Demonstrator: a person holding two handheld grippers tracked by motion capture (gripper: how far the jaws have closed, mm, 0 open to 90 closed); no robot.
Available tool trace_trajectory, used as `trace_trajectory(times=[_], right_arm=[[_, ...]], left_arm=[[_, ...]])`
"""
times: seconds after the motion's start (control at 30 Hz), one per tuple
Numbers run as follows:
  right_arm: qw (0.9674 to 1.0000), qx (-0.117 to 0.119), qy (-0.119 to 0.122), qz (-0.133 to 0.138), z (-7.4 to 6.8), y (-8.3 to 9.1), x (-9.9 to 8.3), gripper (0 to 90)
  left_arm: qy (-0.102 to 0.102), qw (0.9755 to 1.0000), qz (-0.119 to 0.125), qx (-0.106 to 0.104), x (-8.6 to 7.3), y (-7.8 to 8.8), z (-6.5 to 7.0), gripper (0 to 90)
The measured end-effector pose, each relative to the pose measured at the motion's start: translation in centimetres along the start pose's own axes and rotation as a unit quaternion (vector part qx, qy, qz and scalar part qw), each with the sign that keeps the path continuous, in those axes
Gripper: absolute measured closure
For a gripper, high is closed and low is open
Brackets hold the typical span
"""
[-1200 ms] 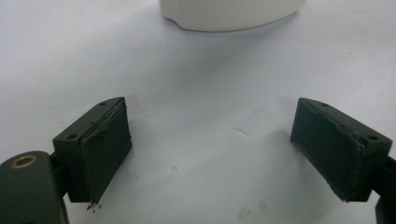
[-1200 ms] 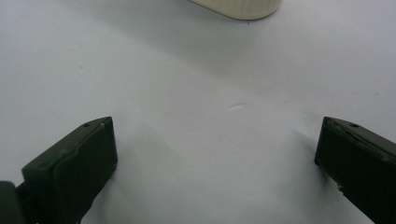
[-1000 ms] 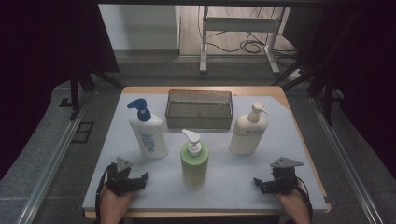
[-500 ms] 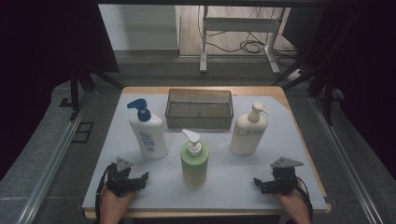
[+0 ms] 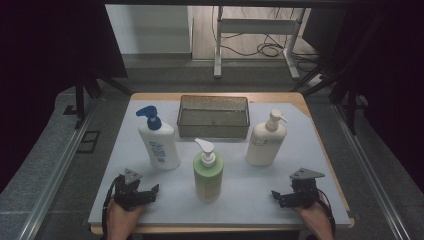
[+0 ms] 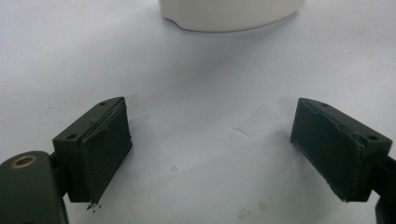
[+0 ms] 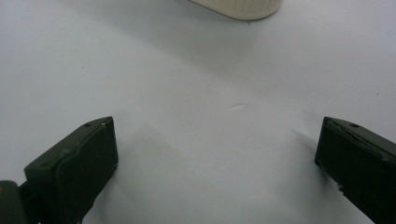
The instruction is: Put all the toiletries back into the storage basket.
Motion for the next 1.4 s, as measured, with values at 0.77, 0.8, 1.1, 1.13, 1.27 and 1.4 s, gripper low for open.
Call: trace_trajectory(times=[0.77,0.8,1.1,1.13,1.27,1.4], right_arm=[[0.9992,0.029,-0.014,0.024,0.3,0.4,2.1,8.0],[0.9989,0.037,-0.015,0.025,0.4,0.4,2.3,8.2],[0.9988,0.038,-0.021,0.022,1.5,0.2,3.2,19.6],[0.999,0.034,-0.019,0.02,1.7,0.1,3.4,20.8],[0.9992,0.024,-0.018,0.025,2.5,0.0,4.0,29.4],[0.9993,0.018,-0.017,0.029,3.2,-0.2,4.6,39.9]], left_arm=[[-0.001,1.0,0.001,0.001,0.0,0.0,0.0,11.5],[-0.001,1.0,0.001,0.001,0.0,0.0,0.0,11.5],[-0.001,1.0,0.002,0.002,-0.1,0.0,0.0,11.5],[-0.001,1.0,0.002,0.002,-0.1,0.0,0.0,11.5],[-0.001,1.0,0.002,0.002,-0.1,0.0,0.0,11.5],[0.0,1.0,0.003,0.002,-0.1,0.0,0.0,11.5]])
Point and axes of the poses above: each handheld gripper's, and its own axes: y roughly backward along the jaws, x roughly out of its top, z roughly to its right, the point moved 6 cm from there along -y, roughly forward along the jaws, and after that the axes turned 11 degrees about z, right-handed, at the moved point
